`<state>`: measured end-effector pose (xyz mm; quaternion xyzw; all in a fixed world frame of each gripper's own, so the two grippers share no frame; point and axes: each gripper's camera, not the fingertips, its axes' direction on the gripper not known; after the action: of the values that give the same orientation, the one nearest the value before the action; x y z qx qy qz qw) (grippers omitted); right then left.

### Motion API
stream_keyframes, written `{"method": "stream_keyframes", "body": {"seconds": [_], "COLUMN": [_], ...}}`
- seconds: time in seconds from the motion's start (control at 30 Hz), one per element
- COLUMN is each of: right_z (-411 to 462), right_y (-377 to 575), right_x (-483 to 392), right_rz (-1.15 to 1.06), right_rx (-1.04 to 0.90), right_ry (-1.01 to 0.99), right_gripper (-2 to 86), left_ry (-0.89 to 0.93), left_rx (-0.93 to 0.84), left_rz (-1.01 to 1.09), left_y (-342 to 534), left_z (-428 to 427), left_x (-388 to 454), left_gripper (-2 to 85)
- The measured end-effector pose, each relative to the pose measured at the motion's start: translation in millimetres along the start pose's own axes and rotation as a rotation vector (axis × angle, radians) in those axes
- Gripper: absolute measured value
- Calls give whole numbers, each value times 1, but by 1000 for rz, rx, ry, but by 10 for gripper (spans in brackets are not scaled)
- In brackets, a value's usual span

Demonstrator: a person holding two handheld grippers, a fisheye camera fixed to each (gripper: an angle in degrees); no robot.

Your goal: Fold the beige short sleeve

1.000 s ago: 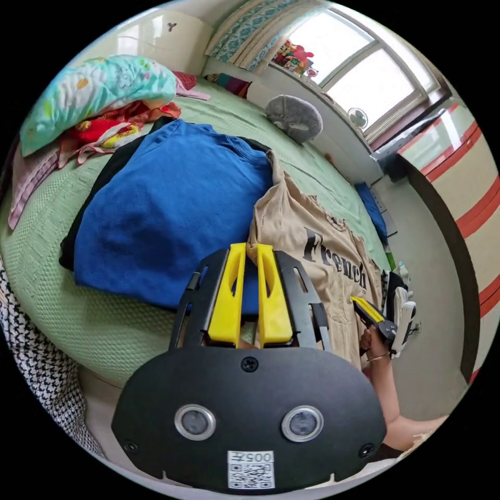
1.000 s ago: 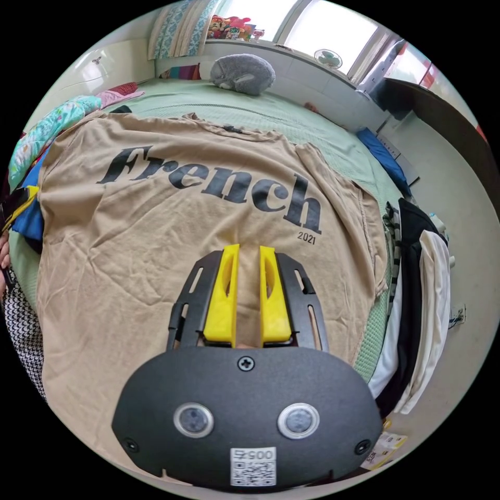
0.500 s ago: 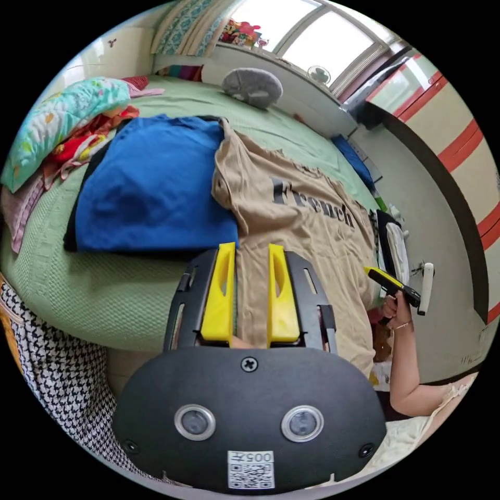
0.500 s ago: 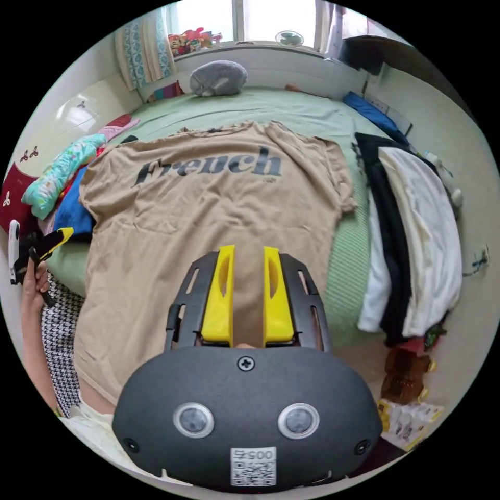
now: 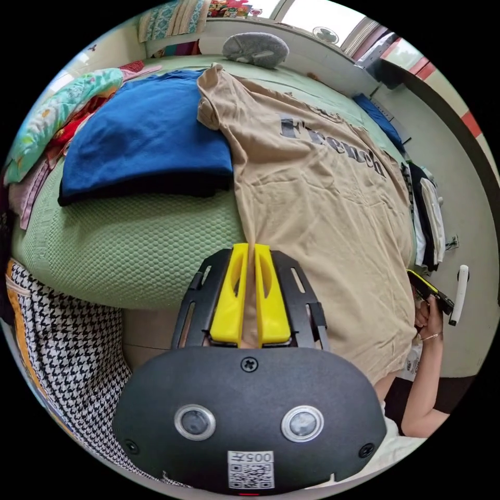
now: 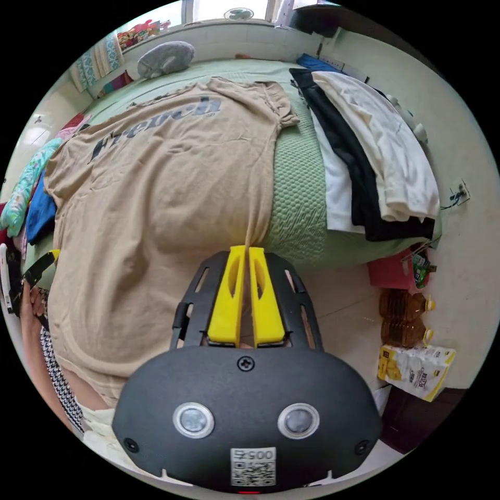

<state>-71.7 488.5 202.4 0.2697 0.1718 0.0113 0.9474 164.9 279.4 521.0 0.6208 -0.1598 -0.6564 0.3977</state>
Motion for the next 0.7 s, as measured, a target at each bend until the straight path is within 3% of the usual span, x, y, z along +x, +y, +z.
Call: {"method": "stream_keyframes", "body": {"seconds": [0.3, 0.4, 0.5, 0.7], "right_z": [-11, -21, -49, -93], "right_y": [14, 26, 42, 40], "right_x": [37, 38, 33, -65], "right_rz": [127, 188, 222, 44], "right_rx": [-34, -59, -26, 13], "right_ry": [6, 107, -9, -254], "right_gripper": [-13, -11, -8, -5], "left_ry": [16, -40, -35, 58], "left_rx": [10, 5, 48, 68], "left_rz": [-51, -124, -176, -3], "left_y": [19, 33, 49, 42], "left_z": [-13, -20, -40, -41], "left_x": [-9, -8, 5, 112], "left_gripper": [33, 12, -2, -6]}}
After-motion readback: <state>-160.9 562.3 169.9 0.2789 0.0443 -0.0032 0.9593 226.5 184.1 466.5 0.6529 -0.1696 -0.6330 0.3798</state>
